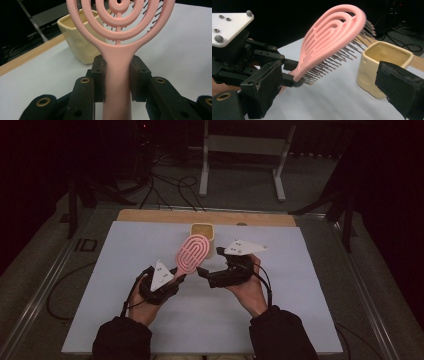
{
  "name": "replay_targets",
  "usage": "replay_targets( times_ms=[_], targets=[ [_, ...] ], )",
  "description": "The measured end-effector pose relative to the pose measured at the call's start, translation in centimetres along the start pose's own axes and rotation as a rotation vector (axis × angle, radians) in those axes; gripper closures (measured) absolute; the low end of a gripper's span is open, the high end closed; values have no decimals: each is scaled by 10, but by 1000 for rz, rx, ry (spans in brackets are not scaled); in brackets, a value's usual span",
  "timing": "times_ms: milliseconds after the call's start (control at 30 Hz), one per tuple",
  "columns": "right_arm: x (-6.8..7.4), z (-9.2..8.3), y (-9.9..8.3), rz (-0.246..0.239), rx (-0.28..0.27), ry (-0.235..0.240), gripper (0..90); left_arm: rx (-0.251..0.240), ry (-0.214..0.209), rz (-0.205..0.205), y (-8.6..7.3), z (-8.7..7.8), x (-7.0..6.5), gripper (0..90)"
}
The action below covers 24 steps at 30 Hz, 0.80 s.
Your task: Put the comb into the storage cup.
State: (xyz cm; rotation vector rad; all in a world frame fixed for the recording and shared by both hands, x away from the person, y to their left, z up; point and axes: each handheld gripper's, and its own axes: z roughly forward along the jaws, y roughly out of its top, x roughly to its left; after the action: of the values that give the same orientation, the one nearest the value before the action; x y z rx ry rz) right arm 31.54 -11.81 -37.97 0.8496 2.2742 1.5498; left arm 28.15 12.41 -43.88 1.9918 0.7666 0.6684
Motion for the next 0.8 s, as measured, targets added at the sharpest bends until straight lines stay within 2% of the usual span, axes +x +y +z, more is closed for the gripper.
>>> replay_targets(
  times_ms=[133,333,600,800],
  targets=[
    [1,5,1,-4,4,5,74,2,-7,7,0,1,-2,701],
    [2,13,4,-3,7,7,75,-15,-12,-3,0,1,-5,701],
    [2,24,5,10,42,12,80,-25,-22,5,2,-1,-6,701],
    [2,30,5,29,59,22,132,-35,-24,3,2,-1,-8,701]
  ],
)
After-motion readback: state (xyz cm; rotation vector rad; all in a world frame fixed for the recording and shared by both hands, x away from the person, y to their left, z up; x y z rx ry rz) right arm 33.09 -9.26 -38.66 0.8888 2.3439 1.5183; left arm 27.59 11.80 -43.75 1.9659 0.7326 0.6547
